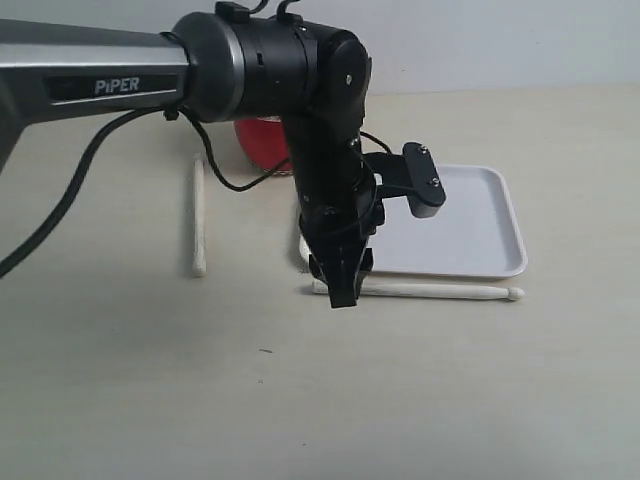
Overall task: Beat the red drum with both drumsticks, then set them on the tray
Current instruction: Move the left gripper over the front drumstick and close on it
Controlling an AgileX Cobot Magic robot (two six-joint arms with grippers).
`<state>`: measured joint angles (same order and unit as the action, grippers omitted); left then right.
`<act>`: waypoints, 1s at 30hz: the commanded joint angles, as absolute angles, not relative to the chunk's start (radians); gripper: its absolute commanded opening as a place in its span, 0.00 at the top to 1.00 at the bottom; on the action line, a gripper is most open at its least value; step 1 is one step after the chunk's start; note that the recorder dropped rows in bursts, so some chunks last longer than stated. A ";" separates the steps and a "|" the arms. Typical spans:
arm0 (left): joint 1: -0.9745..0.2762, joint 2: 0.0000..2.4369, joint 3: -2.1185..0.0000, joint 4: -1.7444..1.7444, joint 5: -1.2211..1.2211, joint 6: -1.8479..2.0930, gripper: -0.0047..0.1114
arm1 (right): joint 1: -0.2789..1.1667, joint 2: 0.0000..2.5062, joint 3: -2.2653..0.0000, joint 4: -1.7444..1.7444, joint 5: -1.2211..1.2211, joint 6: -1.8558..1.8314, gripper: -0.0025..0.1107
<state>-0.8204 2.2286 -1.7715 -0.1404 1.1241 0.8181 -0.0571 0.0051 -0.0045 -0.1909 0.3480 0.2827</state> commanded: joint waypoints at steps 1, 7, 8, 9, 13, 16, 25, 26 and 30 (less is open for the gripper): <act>-0.821 2.267 -1.790 -0.139 1.127 0.763 0.59 | -0.065 0.000 0.000 -0.192 0.345 0.283 0.98; -0.821 2.299 -1.801 -0.107 1.113 0.754 0.59 | -0.065 0.000 0.000 -0.192 0.345 0.283 0.98; -0.821 2.298 -1.802 -0.105 1.103 0.754 0.59 | -0.065 0.000 0.000 -0.192 0.345 0.283 0.98; -0.821 2.299 -1.802 -0.105 1.092 0.754 0.59 | -0.065 0.000 0.000 -0.192 0.345 0.283 0.98; -0.821 2.299 -1.802 -0.063 1.073 0.742 0.59 | -0.065 0.000 0.000 -0.192 0.345 0.283 0.98; -0.819 2.302 -1.802 -0.059 1.061 0.724 0.59 | -0.065 0.000 0.000 -0.192 0.345 0.283 0.98; -0.819 2.338 -1.802 -0.061 1.059 0.724 0.59 | -0.065 0.000 0.000 -0.192 0.345 0.283 0.98; -0.819 2.338 -1.802 -0.061 1.059 0.724 0.59 | -0.065 0.000 0.000 -0.192 0.345 0.283 0.98; -0.819 2.338 -1.802 -0.061 1.049 0.724 0.59 | -0.065 0.000 0.000 -0.192 0.345 0.283 0.98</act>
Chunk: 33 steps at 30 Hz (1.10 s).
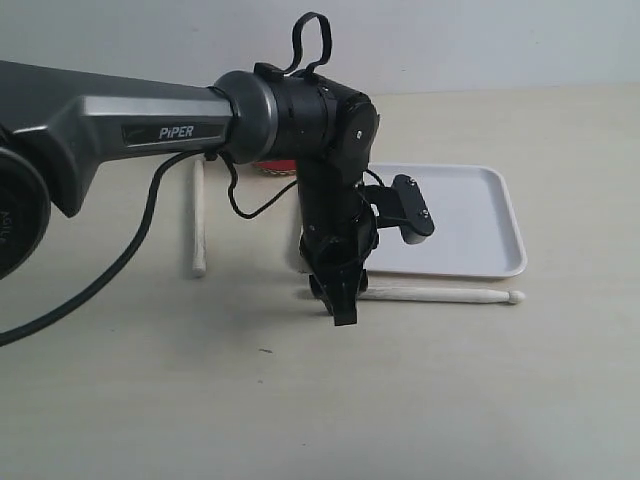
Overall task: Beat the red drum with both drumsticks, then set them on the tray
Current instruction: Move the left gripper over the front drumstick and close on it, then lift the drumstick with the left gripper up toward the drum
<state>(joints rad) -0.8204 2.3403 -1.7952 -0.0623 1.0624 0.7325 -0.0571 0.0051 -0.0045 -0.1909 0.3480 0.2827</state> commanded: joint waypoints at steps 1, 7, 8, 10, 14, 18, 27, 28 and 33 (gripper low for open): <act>-0.819 2.338 -1.802 -0.061 1.049 0.724 0.59 | -0.065 0.000 0.000 -0.192 0.345 0.283 0.98; -0.819 2.338 -1.802 -0.059 1.049 0.724 0.77 | -0.065 0.000 0.000 -0.192 0.345 0.283 0.98; -0.819 2.338 -1.802 -0.059 1.049 0.724 0.83 | -0.065 0.000 0.000 -0.192 0.345 0.283 0.98; -0.819 2.338 -1.802 -0.059 1.049 0.724 0.95 | -0.065 0.000 0.000 -0.192 0.345 0.283 0.98; -0.819 2.338 -1.802 -0.059 1.049 0.729 0.96 | -0.065 0.000 0.000 -0.192 0.345 0.283 0.98; -0.819 2.325 -1.802 -0.063 1.068 0.750 0.96 | -0.065 0.000 0.000 -0.192 0.345 0.283 0.98; -0.827 2.225 -1.802 -0.192 1.094 0.786 0.96 | -0.065 0.000 0.000 -0.192 0.345 0.283 0.98; -0.827 2.209 -1.802 -0.238 1.088 0.805 0.96 | -0.065 0.000 0.000 -0.192 0.345 0.283 0.98; -0.824 2.144 -1.802 -0.397 1.027 0.867 0.96 | -0.065 0.000 0.000 -0.192 0.345 0.283 0.98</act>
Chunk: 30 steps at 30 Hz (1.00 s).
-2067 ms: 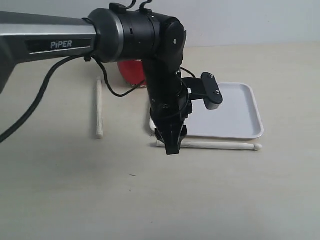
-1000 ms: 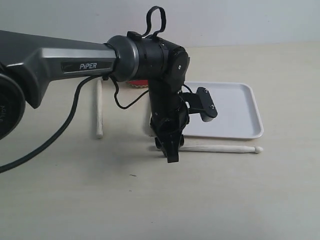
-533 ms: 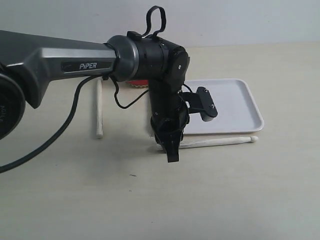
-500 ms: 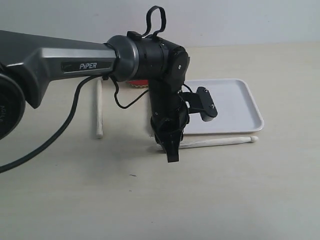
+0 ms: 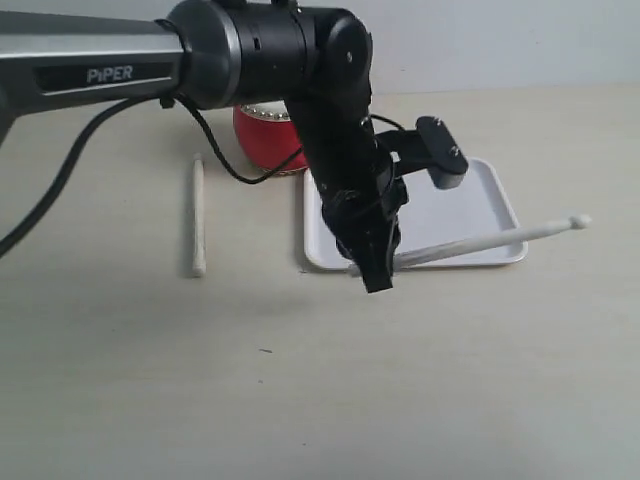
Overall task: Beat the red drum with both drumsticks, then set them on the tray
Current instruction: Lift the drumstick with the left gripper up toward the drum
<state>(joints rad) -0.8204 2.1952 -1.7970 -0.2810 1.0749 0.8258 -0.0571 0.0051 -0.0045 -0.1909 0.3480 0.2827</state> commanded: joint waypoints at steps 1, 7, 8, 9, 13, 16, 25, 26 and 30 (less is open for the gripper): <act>-0.823 2.135 -1.802 -0.423 1.016 0.867 0.96 | -0.065 0.000 0.000 -0.192 0.345 0.283 0.98; -0.817 2.123 -1.800 -0.506 0.996 0.894 0.96 | -0.065 0.000 0.000 -0.192 0.345 0.283 0.98; -0.817 2.123 -1.793 -0.515 0.989 0.898 0.96 | -0.065 0.000 0.000 -0.192 0.345 0.283 0.98; -0.815 2.123 -1.782 -0.532 0.974 0.909 0.96 | -0.065 0.000 0.000 -0.192 0.345 0.283 0.98; -0.803 2.123 -1.738 -0.615 0.934 0.969 0.96 | -0.065 0.000 0.000 -0.192 0.345 0.283 0.98; -0.781 2.123 -1.715 -0.676 0.920 1.028 0.96 | -0.065 0.000 0.000 -0.192 0.345 0.283 0.98; -0.618 2.078 -1.710 -0.945 0.959 1.118 0.96 | -0.065 0.000 0.000 -0.244 0.312 0.252 0.98; -0.597 2.078 -1.700 -0.988 0.989 1.138 0.96 | -0.065 0.000 0.000 -0.288 0.289 0.236 0.98; -0.524 2.078 -1.602 -1.272 1.030 1.368 0.96 | -0.065 0.000 0.000 -0.366 0.202 0.231 0.98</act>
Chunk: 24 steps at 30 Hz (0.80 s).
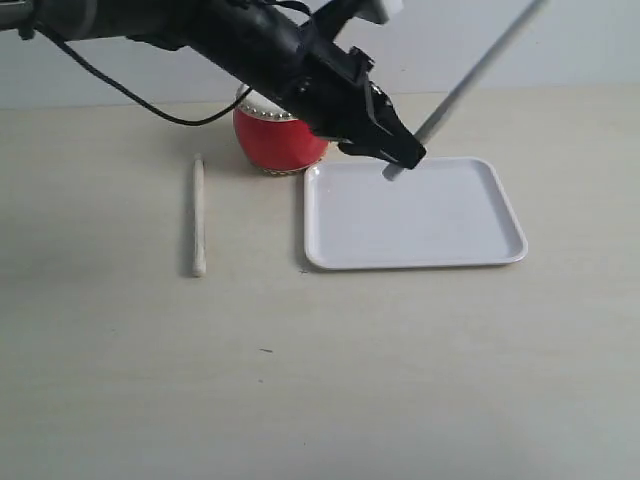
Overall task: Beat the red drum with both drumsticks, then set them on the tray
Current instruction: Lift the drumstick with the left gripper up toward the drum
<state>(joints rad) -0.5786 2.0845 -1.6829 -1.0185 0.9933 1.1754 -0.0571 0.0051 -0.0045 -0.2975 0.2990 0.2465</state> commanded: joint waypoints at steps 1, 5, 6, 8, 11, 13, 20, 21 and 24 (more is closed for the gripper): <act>-0.509 2.078 -1.581 -1.325 1.030 1.410 0.96 | -0.065 0.000 0.000 -0.366 0.140 0.233 0.98; -0.475 2.078 -1.558 -1.386 1.034 1.435 0.96 | -0.065 0.000 0.000 -0.241 -0.060 0.333 0.98; -0.471 2.078 -1.558 -1.379 1.034 1.437 0.96 | -0.065 0.000 0.000 -0.226 -0.088 0.346 0.98; -0.468 2.078 -1.558 -1.365 1.040 1.456 0.96 | -0.065 0.000 0.000 -0.196 -0.165 0.373 0.98; -0.468 2.071 -1.558 -1.355 1.049 1.471 0.96 | -0.065 0.000 0.000 -0.179 -0.260 0.365 0.98; -0.468 2.067 -1.558 -1.341 1.057 1.471 0.96 | -0.065 0.000 0.000 -0.179 -0.287 0.368 0.98; -0.455 2.067 -1.558 -1.292 0.971 1.502 0.96 | -0.065 0.000 0.000 -0.075 -0.409 0.479 0.98; -0.454 2.067 -1.558 -1.295 0.971 1.502 0.96 | -0.065 0.000 0.000 -0.075 -0.477 0.480 0.98; -0.454 2.067 -1.558 -1.360 0.975 1.502 0.96 | -0.065 0.215 -0.079 -0.028 -0.624 0.442 0.98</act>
